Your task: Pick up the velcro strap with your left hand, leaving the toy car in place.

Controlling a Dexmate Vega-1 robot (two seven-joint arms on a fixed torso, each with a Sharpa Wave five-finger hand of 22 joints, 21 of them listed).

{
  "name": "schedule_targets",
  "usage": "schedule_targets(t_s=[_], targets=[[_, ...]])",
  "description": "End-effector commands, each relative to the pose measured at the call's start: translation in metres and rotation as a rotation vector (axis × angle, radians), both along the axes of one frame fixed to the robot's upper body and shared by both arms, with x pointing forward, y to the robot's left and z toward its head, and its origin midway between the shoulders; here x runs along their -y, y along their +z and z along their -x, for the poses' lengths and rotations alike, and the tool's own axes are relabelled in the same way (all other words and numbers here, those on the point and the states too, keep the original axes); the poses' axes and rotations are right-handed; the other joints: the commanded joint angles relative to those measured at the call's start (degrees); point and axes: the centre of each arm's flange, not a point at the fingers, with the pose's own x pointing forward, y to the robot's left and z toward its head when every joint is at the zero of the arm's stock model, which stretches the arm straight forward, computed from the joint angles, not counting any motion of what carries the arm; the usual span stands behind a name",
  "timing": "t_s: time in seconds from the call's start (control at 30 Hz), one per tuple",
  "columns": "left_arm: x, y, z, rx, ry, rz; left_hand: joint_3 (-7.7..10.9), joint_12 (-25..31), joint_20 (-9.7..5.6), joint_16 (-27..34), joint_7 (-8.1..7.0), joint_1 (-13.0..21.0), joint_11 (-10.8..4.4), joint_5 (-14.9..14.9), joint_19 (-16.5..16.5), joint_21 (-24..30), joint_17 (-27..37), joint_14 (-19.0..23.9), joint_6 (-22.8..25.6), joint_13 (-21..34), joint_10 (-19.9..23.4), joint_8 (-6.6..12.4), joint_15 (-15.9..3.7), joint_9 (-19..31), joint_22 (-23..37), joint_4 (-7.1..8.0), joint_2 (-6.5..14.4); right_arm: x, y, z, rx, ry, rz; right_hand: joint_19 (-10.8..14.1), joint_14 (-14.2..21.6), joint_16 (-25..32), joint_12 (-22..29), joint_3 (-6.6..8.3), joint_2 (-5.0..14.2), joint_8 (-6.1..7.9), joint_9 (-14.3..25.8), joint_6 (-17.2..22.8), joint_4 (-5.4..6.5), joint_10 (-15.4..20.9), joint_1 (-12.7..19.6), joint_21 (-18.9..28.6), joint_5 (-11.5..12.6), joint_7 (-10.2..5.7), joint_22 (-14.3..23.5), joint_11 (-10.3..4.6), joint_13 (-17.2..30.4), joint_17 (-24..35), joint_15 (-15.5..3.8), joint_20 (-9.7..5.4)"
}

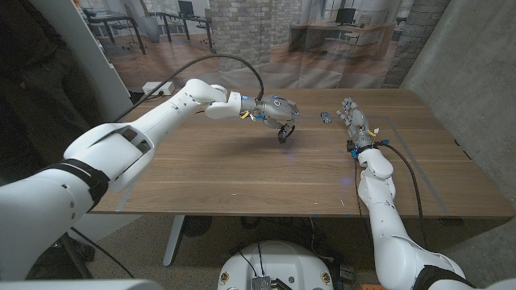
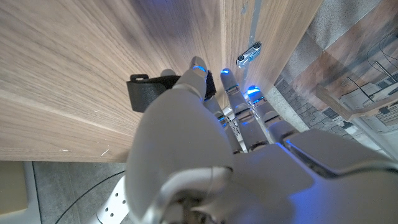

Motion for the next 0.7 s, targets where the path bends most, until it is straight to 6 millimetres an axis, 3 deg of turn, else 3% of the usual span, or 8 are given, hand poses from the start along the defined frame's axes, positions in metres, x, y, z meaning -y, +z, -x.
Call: schedule_targets(t_s=[0.03, 0.7], targets=[[-0.0012, 0.004, 0.01, 0.027, -0.019, 0.065, 0.48, 1.1, -0.43, -0.1, 0.16, 0.1, -3.36, 0.2, 0.4, 0.5, 0.3, 0.8, 0.6, 1.7, 6.0, 0.36, -9.55, 0.0, 0.3, 0.04, -0.3, -0.0008, -0.0004, 0.007, 0.01, 0.002, 0.007, 0.1, 0.3, -0.2, 0.1, 0.13, 0.19, 0.16, 0.1, 0.3, -0.45, 0.3, -0.4, -0.1, 0.3, 0.08, 0.1, 0.02, 0.3, 0.2, 0.04, -0.36], [-0.0073, 0.0131, 0.0181, 0.06, -0.02, 0.138, 1.33, 0.9, -0.44, -0.7, 0.36, 0.0, -3.36, 0.2, 0.3, 1.3, 0.5, 1.7, 0.8, 2.0, 6.5, 0.25, -9.62, -1.2, 0.4, 0.12, -0.8, -0.0044, 0.0019, 0.0134, 0.018, 0.0, 0.022, 0.1, 0.3, -0.2, 0.1, 0.18, 0.18, 0.16, 0.1, 0.3, -0.57, 0.4, -0.4, 0.0, 0.3, 0.09, 0.1, 0.05, 0.3, 0.2, 0.02, -0.4]])
